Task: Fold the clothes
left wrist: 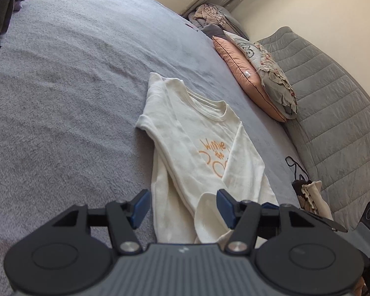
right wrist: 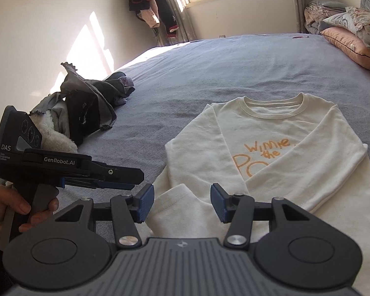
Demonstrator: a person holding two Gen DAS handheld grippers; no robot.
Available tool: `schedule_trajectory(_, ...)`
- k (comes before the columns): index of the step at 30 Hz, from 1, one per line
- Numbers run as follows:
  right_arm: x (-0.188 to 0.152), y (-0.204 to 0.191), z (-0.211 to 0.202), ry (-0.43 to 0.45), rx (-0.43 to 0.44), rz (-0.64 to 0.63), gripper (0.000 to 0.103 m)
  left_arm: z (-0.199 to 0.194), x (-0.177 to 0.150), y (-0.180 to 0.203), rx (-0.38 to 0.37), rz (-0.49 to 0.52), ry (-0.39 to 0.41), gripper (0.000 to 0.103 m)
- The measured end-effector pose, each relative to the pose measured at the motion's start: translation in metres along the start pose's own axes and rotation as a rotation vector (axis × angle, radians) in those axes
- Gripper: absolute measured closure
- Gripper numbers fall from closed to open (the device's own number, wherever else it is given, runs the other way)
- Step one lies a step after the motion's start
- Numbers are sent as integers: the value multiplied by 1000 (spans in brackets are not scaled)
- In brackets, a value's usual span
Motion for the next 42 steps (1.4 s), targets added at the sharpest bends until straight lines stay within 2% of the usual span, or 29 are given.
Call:
schedule_trajectory(6,-10,-26,2,-39,40,-93,49,-1,3,-5,10,-20,4,43)
schedule_trajectory(14,-21,-32,19,-66,-21,-151,49,0,2,-4,5,-22,-9,43)
schedule_trajectory(18,-25,-30,25,-72,-50,-163,53,1,0,-1,-1,-14,-12,43)
schedule_trajectory(20,-24,-28,26,-70,-60,-155,65,0,0,0,-1,-10,-12,43)
schedule_trajectory(22,-22,-25,25,-65,-65,-141,82,1,-1,1,0,-5,-13,43)
schedule_trajectory(24,-19,-21,22,-52,-76,-128,90,1,-1,2,0,-1,-14,43)
schedule_trajectory(30,-11,-11,3,3,-123,-112,96,1,-5,10,-14,21,-17,43)
schedule_trajectory(36,-5,3,-22,49,-175,-91,96,2,-11,19,-20,51,-23,43)
schedule_trajectory(42,-8,19,-42,58,-237,-50,96,0,-17,24,-14,76,-22,43)
Point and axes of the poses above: each gripper's, at about its wrist camera, not at the fingertips, and z roughly the way its jaws point, y to its right, x to its top, the point moved 9 cm from there along z, roughly the way its jaws point, and after that the axes turned 1 degree about -y, right-handed, at the moved point
